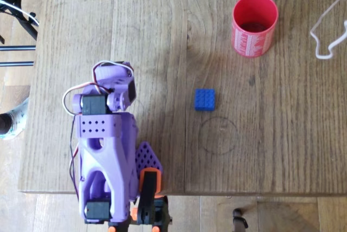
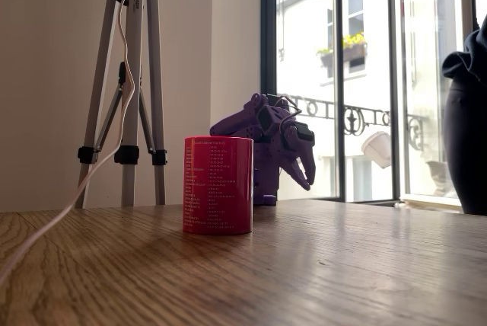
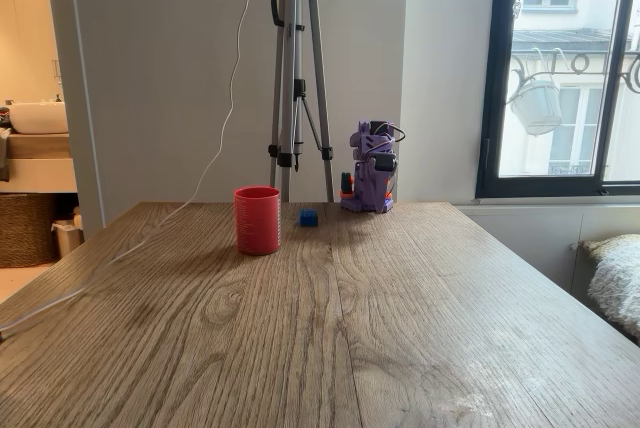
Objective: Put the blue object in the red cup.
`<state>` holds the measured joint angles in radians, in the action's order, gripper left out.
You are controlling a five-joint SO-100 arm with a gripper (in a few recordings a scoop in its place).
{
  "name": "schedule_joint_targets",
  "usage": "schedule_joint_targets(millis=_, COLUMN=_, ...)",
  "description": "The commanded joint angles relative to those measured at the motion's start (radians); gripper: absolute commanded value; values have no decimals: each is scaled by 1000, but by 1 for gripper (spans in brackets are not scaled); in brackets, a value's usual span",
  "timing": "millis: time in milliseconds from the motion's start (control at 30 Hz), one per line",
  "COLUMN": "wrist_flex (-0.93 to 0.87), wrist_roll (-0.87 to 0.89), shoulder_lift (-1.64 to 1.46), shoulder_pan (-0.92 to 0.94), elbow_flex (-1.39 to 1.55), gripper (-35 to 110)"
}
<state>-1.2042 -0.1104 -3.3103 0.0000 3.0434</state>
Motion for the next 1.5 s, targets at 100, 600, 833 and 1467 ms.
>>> schedule_joint_targets(millis=100, wrist_flex=-5, wrist_roll=3, shoulder_lift=9, shoulder_pan=-9, elbow_flex=-15, gripper=0)
schedule_joint_targets(millis=600, wrist_flex=-5, wrist_roll=3, shoulder_lift=9, shoulder_pan=-9, elbow_flex=-15, gripper=0)
schedule_joint_targets(millis=833, wrist_flex=-5, wrist_roll=3, shoulder_lift=9, shoulder_pan=-9, elbow_flex=-15, gripper=0)
schedule_joint_targets(millis=1467, wrist_flex=153, wrist_roll=-213, shoulder_lift=393, shoulder_pan=241, elbow_flex=-600, gripper=0)
